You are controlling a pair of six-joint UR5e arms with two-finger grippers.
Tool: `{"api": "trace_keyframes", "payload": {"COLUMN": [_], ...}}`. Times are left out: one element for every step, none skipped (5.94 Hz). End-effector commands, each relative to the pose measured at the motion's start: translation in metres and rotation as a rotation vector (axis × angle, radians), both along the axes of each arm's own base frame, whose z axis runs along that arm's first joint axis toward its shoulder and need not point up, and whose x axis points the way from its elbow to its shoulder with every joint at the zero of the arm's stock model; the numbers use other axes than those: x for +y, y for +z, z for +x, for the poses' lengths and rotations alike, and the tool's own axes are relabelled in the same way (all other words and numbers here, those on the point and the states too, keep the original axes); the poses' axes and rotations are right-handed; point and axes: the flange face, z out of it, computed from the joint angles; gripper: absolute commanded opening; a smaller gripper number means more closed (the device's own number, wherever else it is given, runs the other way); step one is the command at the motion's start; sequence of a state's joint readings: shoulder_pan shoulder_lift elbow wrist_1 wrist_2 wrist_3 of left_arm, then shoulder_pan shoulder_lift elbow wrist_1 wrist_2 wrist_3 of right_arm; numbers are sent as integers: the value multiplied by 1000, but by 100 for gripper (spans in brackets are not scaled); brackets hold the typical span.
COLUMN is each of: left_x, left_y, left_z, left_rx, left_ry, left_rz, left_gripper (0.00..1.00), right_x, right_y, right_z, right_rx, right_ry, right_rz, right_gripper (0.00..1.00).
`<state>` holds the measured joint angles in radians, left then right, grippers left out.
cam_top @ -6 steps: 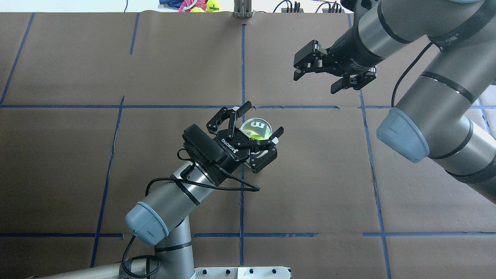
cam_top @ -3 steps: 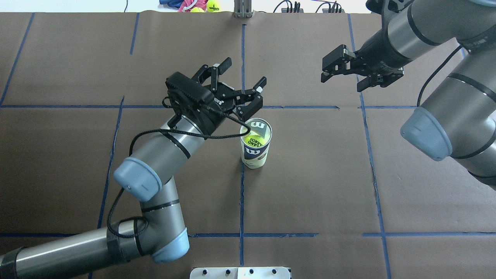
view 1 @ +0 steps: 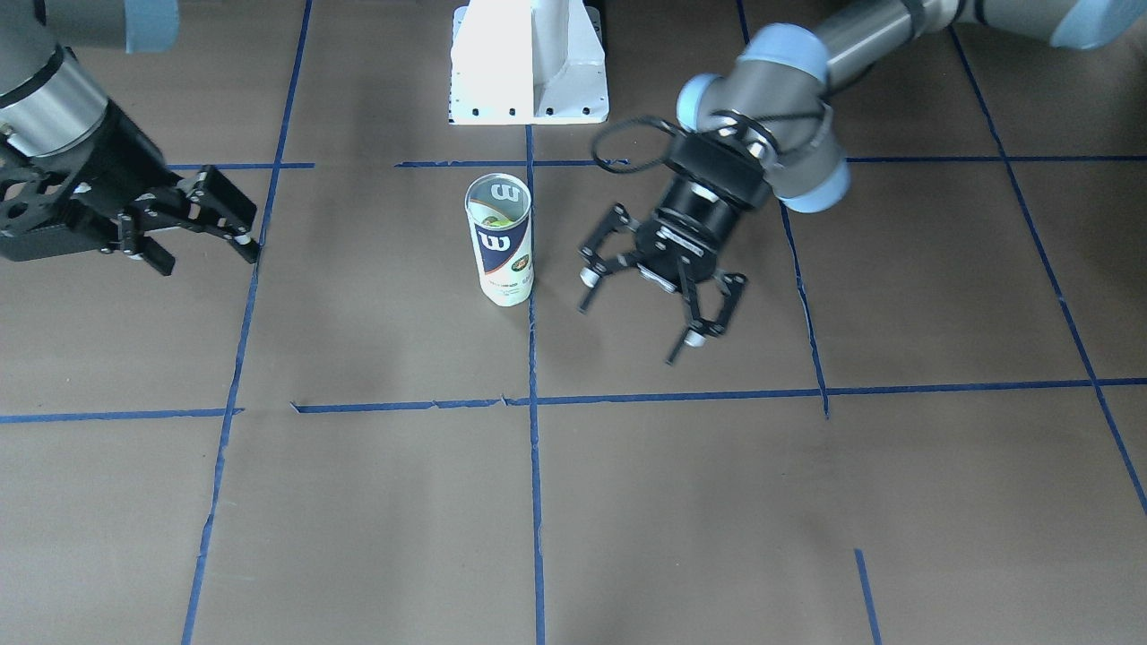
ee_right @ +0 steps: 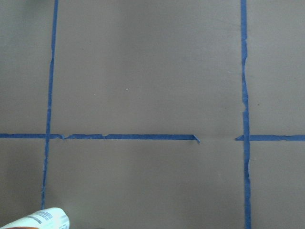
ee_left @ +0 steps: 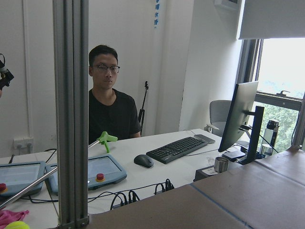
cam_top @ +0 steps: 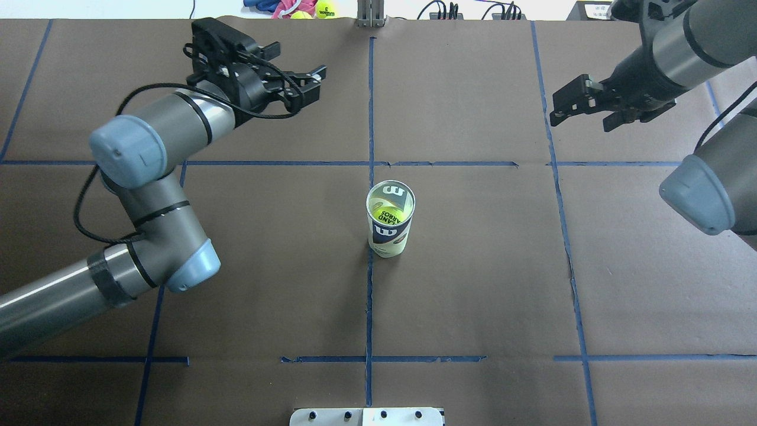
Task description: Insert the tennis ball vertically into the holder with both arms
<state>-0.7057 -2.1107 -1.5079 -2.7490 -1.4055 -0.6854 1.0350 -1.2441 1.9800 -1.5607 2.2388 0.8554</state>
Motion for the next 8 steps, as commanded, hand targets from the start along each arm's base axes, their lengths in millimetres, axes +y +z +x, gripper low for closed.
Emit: {"api": "trace_keyframes", "payload": {"left_x": [-36,-49,-67,-76,-88,-102,-108,-107], "left_y": [78,132,171,210,249,270,288,306], "left_z": [-40,-83,-144,-180,-233,-308,-358,-392], "left_rx": [-99,-172,-191,-252,-328,-399,-459,-453], "left_ry": [131,180,237,333,338,383,415,408], "left_rz": [-140,-263,-365,-431,-499,-553,-621,-737], "left_gripper": [99,100,99,94,99,99,99,99], "right_x": [6,7,3,7,-4,-17,-25,-28], "right_y": [46,66,94,143,176,215,247,268], "right_z": [28,45,83,114,141,158,176,186], "right_rx": [46,68,107,153,164,178,196,203], "right_ry": [-6,2,6,-47,-62,-90,-103,-88], "right_rz": [-9,-17,0,16,10,-4,-22,-63], "right_gripper": [99,99,99,99,99,99,99,100]}}
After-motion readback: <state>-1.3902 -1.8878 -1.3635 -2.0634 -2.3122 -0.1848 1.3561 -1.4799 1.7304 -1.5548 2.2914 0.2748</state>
